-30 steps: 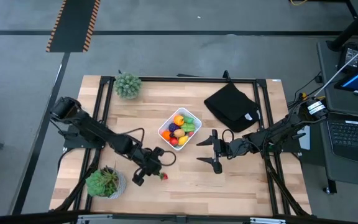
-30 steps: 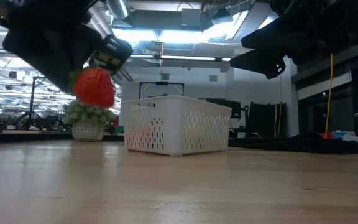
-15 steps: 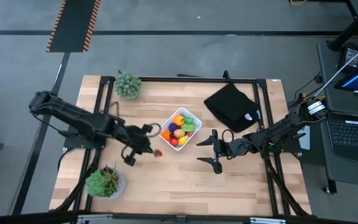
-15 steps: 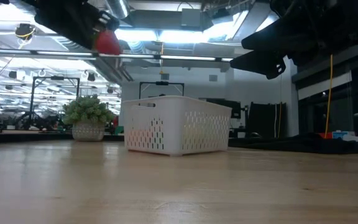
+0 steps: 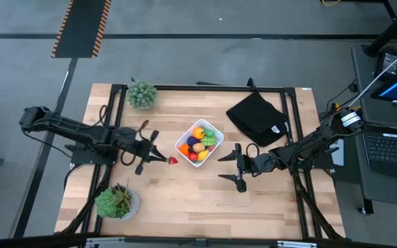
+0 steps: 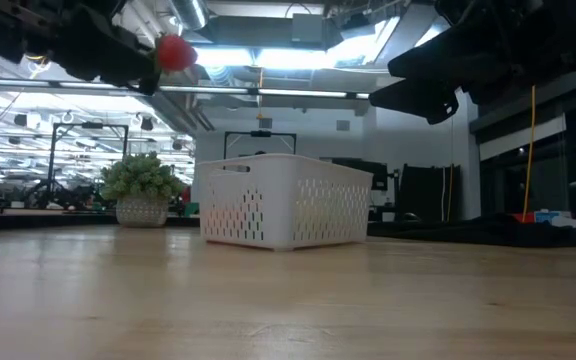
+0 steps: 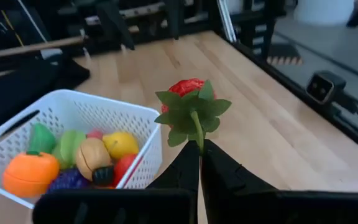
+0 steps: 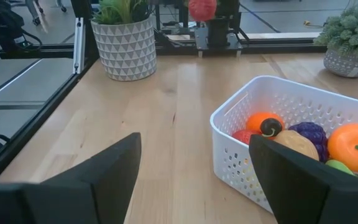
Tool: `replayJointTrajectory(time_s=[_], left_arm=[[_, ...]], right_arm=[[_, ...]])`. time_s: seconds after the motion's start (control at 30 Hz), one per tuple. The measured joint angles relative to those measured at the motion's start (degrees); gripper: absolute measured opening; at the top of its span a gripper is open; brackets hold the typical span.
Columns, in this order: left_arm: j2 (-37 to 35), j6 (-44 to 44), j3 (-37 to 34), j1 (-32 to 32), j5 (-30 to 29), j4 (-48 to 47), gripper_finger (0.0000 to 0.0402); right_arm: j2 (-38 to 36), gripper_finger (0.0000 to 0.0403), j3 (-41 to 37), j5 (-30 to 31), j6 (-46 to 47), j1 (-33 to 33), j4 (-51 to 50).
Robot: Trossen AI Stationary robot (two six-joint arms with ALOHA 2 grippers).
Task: Pick and placing Produce into tupperware
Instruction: Put the strawberry into the white bin
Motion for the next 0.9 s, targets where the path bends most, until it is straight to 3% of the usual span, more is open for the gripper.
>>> replayJointTrajectory(time_s=[0.37,0.9], left_arm=[[0.11,-0.82,-9.38,4.03,3.29,22.09,0.0000],[0.13,-2.30,-9.63,4.90,3.01,27.23,0.0000]], right_arm=[[0.00,0.0300,0.00,0.17,-1.36,-0.15,0.87],[0.00,0.0300,0.00,0.17,-1.31,-0.15,0.38]])
